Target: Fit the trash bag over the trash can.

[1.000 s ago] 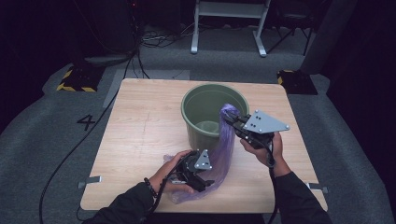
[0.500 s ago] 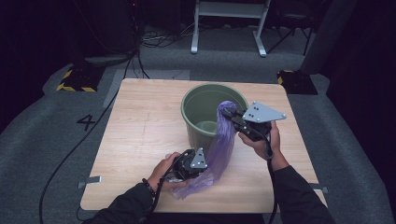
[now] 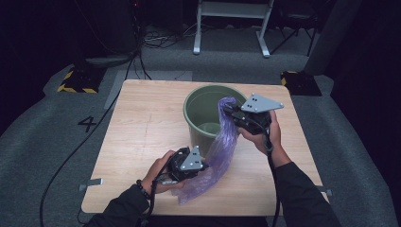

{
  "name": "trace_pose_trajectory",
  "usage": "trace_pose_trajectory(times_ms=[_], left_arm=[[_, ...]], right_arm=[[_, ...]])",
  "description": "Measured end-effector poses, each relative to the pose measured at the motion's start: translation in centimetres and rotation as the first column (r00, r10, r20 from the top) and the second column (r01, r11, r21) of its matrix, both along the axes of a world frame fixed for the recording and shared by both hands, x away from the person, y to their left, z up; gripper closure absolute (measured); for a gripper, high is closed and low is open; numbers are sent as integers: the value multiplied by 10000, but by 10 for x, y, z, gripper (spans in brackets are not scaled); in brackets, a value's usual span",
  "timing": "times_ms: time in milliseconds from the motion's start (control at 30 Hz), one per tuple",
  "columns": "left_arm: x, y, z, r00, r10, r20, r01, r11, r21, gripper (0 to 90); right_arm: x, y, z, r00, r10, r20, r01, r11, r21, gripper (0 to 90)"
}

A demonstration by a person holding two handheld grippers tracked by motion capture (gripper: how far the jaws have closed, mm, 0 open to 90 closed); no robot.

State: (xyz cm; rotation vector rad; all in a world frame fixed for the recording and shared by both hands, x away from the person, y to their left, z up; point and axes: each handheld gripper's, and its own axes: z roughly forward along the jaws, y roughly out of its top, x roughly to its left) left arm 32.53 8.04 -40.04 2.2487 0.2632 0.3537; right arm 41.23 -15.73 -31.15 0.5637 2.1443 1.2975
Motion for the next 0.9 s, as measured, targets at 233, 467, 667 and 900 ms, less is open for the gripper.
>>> trace_pose_trajectory(times_ms=[233,467,667,900], left_arm=[[1,11,15,9997,227,58,-223,9971,-734,898],[6,18,18,9981,608,40,-602,9940,-915,898],[8,22,20,9953,938,219,-915,9917,-898,898],[11,19,18,9952,974,138,-958,9916,-867,898]], right_arm=[[25,11,-1,9831,-833,-1631,644,9909,-1180,489],[29,9,3,9710,-816,-2248,566,9917,-1155,266],[14,-10,15,9799,258,-1979,-95,9965,831,258],[-21,-24,25,9861,1268,-1069,-1203,9906,653,270]])
